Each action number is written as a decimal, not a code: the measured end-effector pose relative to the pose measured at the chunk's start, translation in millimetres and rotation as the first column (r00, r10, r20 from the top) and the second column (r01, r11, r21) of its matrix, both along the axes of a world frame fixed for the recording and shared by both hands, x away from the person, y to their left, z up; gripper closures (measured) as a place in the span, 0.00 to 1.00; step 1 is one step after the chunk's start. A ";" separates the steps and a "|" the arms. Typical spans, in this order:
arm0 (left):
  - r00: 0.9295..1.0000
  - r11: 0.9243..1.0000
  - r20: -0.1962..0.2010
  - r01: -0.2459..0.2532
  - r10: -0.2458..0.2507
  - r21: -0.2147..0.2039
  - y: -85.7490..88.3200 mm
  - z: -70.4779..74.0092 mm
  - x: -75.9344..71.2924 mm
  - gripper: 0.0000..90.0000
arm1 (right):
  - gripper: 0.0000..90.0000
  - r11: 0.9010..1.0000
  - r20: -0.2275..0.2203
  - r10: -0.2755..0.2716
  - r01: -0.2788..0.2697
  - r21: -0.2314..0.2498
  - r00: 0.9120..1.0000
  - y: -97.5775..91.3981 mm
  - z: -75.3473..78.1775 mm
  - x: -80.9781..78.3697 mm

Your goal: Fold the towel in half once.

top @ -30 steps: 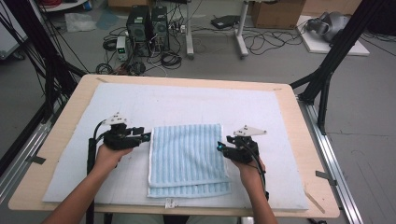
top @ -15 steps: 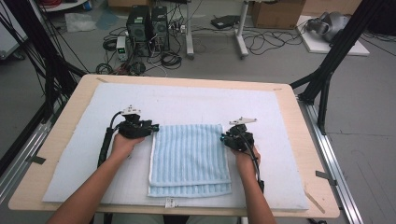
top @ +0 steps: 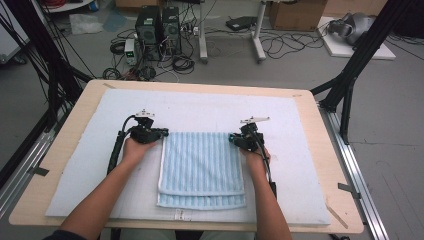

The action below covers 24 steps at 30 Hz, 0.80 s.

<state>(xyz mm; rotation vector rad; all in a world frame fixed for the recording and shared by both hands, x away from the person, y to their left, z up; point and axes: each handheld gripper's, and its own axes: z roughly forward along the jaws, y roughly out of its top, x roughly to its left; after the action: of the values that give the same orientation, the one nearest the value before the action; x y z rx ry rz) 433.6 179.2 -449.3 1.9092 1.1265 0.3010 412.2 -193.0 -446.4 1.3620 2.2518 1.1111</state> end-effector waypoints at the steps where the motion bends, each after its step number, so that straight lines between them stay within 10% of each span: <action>1: 1.000 1.000 0.005 -0.002 0.002 0.007 0.4 1.6 3.0 0.97 | 0.92 1.000 0.015 0.006 -0.006 -0.031 1.000 3.4 1.6 1.7; 17: 0.996 0.997 0.074 -0.051 0.055 -0.055 7.4 9.7 47.9 0.96 | 0.92 0.993 0.116 -0.108 0.113 -0.038 0.987 14.9 7.6 46.7; 24: 0.998 0.990 0.066 -0.011 0.020 -0.139 18.2 14.2 37.7 0.62 | 0.61 0.991 0.078 -0.134 0.134 0.000 0.988 11.9 8.1 42.9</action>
<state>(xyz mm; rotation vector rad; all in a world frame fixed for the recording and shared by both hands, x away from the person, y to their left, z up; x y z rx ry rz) 471.3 197.4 -435.1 1.7568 1.0899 0.2863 455.1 -181.1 -438.3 1.4199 2.0742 1.0931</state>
